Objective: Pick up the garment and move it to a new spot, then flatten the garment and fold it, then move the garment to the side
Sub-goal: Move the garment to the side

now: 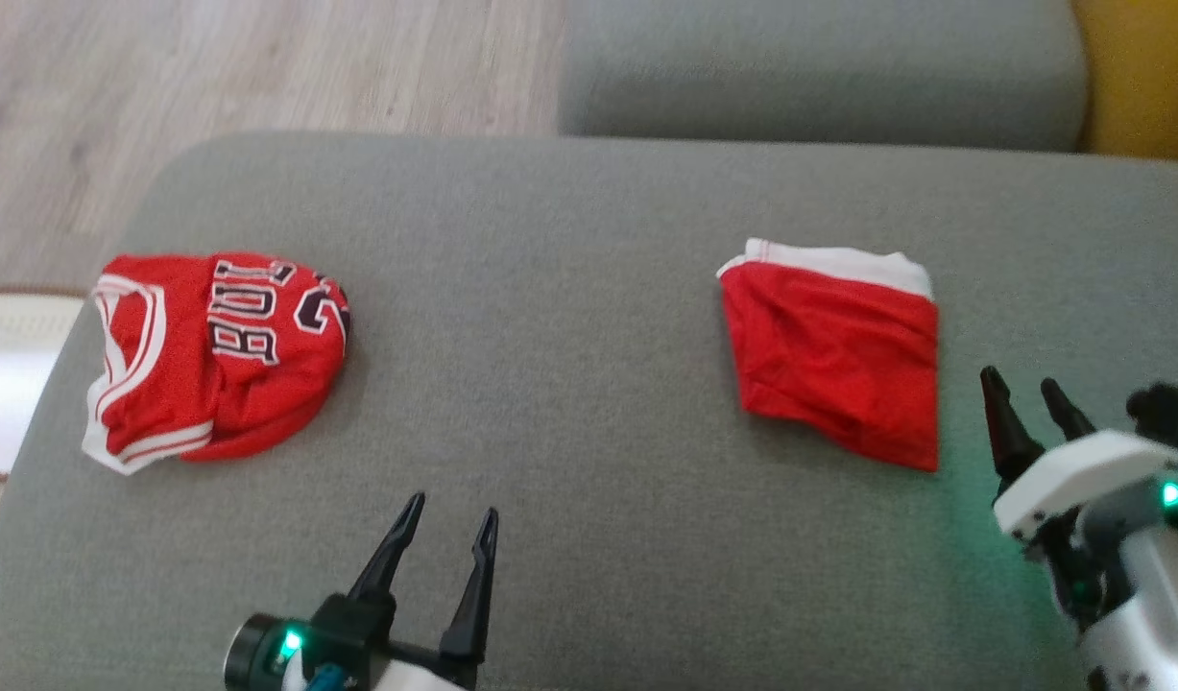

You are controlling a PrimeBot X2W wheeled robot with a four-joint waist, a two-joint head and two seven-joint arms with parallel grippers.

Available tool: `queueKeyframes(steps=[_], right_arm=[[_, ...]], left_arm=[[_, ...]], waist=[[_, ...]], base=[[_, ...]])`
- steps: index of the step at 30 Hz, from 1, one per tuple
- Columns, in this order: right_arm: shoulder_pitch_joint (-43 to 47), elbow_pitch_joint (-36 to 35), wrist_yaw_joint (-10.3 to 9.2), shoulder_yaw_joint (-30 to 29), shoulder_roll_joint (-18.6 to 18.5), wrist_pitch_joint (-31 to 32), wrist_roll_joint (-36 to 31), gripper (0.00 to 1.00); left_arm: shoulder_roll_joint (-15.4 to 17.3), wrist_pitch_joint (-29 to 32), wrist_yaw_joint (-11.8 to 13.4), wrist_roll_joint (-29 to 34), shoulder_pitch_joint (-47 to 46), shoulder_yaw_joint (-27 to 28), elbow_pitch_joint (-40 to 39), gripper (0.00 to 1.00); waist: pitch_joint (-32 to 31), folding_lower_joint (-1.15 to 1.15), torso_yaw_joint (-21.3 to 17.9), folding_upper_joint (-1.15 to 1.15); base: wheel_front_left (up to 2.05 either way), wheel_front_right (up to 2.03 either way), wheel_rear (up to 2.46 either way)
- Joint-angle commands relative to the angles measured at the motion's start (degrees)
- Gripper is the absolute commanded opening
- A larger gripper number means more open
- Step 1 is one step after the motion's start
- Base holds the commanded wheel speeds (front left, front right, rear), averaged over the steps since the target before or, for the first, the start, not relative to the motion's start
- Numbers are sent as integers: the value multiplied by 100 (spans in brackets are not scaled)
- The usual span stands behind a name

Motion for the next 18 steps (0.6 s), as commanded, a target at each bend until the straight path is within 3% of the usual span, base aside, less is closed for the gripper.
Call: queueKeyframes(steps=[1, 8, 18], right_arm=[[-322, -15, -5, 180, -192, 129, 61, 100], [-1069, 820, -5, 510, -413, 664, 533, 100], [-1705, 1808, -5, 846, -418, 726, 823, 100]], left_arm=[[-42, -35, -16, 5, -351, 134, -194, 100], [-43, -35, -85, -52, -635, 34, -174, 100], [-43, -35, -131, -100, -935, -57, -144, 100]], waist=[[187, 0, 100, 0], [602, 0, 252, 0], [908, 0, 364, 0]], base=[[0, 0, 0], [0, 0, 0], [0, 0, 0]])
